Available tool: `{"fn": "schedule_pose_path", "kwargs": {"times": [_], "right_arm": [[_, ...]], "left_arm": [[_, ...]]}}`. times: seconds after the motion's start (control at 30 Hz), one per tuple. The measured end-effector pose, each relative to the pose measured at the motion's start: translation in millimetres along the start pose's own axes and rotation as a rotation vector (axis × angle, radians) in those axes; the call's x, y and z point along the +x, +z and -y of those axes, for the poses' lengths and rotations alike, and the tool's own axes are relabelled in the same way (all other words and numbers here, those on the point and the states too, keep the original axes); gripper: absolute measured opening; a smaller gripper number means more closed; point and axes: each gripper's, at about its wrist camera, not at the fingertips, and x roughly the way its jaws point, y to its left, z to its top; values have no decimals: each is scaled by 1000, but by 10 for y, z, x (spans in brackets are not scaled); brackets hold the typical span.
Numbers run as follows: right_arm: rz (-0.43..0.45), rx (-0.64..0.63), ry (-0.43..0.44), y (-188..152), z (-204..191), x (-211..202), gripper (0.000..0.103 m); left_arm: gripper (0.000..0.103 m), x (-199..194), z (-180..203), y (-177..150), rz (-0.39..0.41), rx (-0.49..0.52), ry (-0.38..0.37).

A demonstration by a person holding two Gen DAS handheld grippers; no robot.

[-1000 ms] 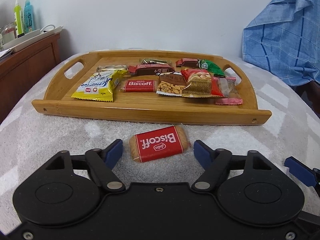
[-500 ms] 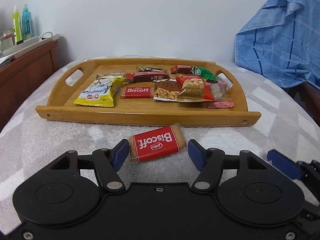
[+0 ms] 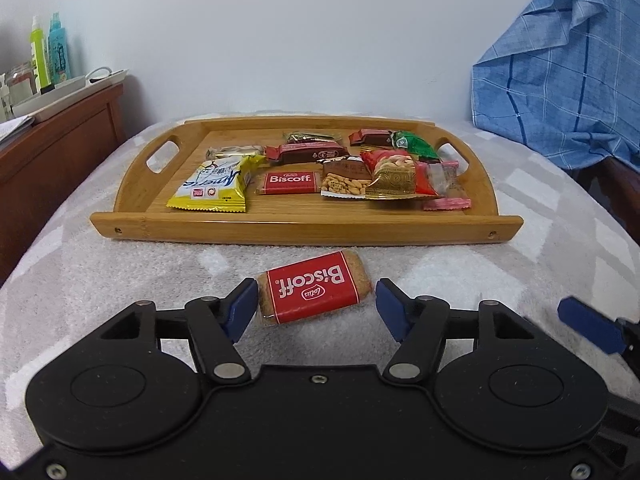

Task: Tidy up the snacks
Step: 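Grasp the red Biscoff cookie with the left tool while the right tool grasps the white pouch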

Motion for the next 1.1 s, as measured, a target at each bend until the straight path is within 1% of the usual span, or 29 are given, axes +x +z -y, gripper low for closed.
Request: {"fn": "schedule_pose_path", "kwargs": {"times": [0.17, 0.27, 0.33, 0.53, 0.8, 1.0, 1.03, 1.07, 1.1], "right_arm": [[-44, -2, -4, -64, -65, 26, 67], [-63, -10, 5, -76, -104, 79, 71], [-65, -16, 13, -73, -129, 101, 73], [-63, -29, 25, -62, -196, 160, 73], [-48, 0, -2, -61, -181, 174, 75], [-73, 4, -7, -53, -212, 225, 75], [-82, -2, -5, -53, -220, 236, 74], [-91, -9, -6, -57, -231, 245, 66], [-100, -20, -5, -61, -243, 255, 61]], "left_arm": [[63, -53, -12, -24, 11, 11, 6], [63, -75, -21, -40, 10, 14, 5], [63, -81, -26, -48, 10, 17, 6], [63, -75, -61, -56, 4, 7, 11], [63, -54, -119, -103, -8, 1, 12], [63, -53, -141, -114, -8, -2, 11], [63, -54, -147, -116, -9, -4, 10], [63, -58, -154, -117, -9, -5, 11], [63, -59, -160, -119, -9, -6, 11]]}}
